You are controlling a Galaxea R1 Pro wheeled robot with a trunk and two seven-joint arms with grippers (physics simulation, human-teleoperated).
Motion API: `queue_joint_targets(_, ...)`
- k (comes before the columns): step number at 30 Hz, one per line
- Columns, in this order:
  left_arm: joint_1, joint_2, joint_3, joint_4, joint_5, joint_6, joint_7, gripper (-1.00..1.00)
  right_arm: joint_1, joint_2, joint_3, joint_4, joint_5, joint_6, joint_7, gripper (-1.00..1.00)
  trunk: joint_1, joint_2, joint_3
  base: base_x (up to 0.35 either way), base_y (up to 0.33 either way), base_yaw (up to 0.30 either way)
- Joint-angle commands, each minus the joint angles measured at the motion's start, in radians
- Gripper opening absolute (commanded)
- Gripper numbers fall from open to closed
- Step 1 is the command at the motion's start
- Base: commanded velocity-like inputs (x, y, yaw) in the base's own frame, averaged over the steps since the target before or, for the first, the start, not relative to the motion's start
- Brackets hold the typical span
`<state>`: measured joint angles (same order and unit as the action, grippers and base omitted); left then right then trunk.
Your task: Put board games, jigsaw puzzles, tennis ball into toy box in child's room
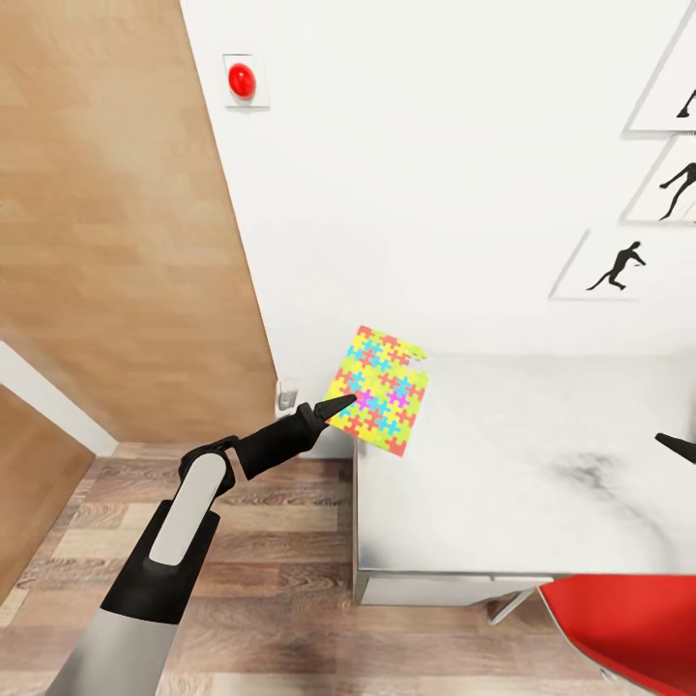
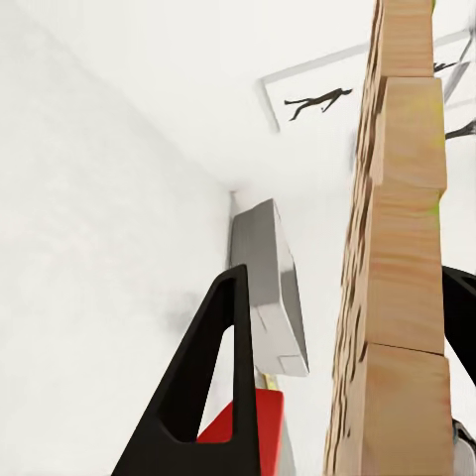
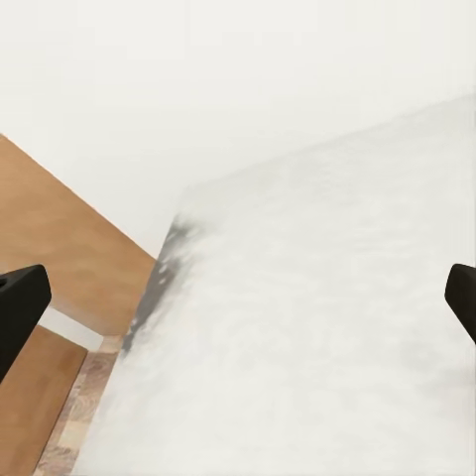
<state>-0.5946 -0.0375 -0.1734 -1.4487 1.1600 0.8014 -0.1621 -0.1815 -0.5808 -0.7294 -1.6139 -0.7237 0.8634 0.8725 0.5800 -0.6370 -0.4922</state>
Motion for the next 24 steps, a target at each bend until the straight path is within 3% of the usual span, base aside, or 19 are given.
queue_joint_targets(1, -0.001, -0.001, 0.001, 0.000, -0.003, 0.004, -0.003, -1.00, -0.001, 0.000, 0.000, 0.000, 0.000, 0.005, 0.003, 1.00, 0.000, -0.001, 0.001, 0.000, 0.000, 0.000)
queue_joint_targets(24, 0.008, 0.001, 0.001, -0.002, -0.003, 0.003, -0.002, -1.00, -0.001, 0.000, 0.004, 0.000, 0.000, 0.005, 0.003, 1.00, 0.000, -0.001, 0.038, 0.000, -0.005, 0.000)
